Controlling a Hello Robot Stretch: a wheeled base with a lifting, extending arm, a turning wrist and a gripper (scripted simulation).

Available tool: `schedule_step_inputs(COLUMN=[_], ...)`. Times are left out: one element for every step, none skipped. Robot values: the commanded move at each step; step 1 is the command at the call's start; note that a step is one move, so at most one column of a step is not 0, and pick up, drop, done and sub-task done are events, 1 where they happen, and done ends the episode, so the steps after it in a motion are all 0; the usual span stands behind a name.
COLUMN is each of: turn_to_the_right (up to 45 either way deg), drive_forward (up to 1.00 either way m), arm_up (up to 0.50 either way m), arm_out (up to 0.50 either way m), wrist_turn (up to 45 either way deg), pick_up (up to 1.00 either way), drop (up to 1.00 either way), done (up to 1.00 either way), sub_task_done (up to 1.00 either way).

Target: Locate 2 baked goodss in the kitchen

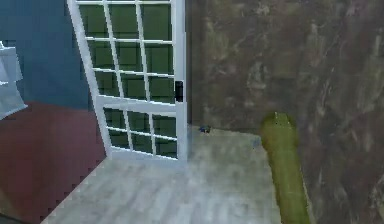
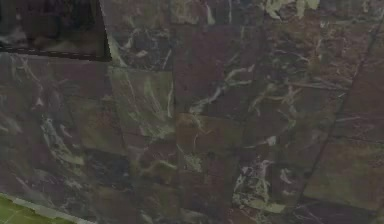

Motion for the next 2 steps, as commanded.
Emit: schedule_step_inputs(turn_to_the_right=[6.0,0.0], drive_forward=[0.0,0.5], arm_up=[0.0,0.0], arm_out=[0.0,0.0], wrist_turn=[0.0,0.0], pick_up=[0.0,0.0], drop=[0.0,0.0], done=[0.0,0.0], sub_task_done=[0.0,0.0])
